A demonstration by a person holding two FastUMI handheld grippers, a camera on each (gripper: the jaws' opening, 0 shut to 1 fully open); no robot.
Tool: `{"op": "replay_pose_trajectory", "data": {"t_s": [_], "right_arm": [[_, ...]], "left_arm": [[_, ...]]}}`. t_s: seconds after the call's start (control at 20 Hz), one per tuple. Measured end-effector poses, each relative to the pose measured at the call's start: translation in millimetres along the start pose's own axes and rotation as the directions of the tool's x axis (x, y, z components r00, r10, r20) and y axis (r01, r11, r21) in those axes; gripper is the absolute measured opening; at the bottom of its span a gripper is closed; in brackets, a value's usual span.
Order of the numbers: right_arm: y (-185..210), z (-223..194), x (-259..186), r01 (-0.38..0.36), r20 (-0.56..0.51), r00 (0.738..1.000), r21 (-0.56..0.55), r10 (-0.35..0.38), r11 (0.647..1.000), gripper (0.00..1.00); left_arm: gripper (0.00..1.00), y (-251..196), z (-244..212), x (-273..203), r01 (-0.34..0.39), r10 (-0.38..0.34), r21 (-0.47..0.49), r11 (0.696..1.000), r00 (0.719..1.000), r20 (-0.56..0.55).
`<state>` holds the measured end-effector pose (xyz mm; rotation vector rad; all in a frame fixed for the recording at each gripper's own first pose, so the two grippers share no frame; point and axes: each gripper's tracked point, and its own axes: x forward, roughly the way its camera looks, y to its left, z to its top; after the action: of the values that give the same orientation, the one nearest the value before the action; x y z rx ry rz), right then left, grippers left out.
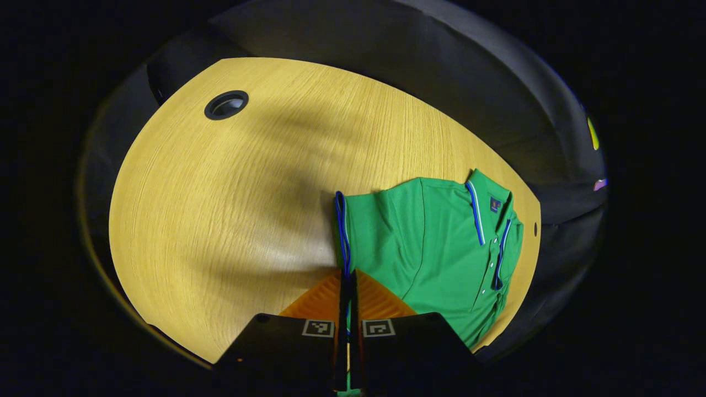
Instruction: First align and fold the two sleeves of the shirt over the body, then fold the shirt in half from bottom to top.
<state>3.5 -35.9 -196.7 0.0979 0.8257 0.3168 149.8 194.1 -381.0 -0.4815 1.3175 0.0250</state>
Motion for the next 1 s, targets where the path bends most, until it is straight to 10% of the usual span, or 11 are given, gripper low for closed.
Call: {"op": "replay_pose_trajectory", "data": {"t_s": [0.55,1.0], "right_arm": [[5.7,1.2,-11.4,-0.051,0.039,0.998,0.014,0.05,0.999,0.89],[-30.8,-20.0,-43.6,0.005,0.048,0.999,0.086,-0.009,0.996,0.89]], "left_arm": [[0.04,-57.3,15.7,-52.7,-0.014,0.008,0.079,0.997,0.997,0.075],[0.04,-136.1,-12.3,-1.9,-0.048,0.049,0.179,0.983,0.999,0.002]]}}
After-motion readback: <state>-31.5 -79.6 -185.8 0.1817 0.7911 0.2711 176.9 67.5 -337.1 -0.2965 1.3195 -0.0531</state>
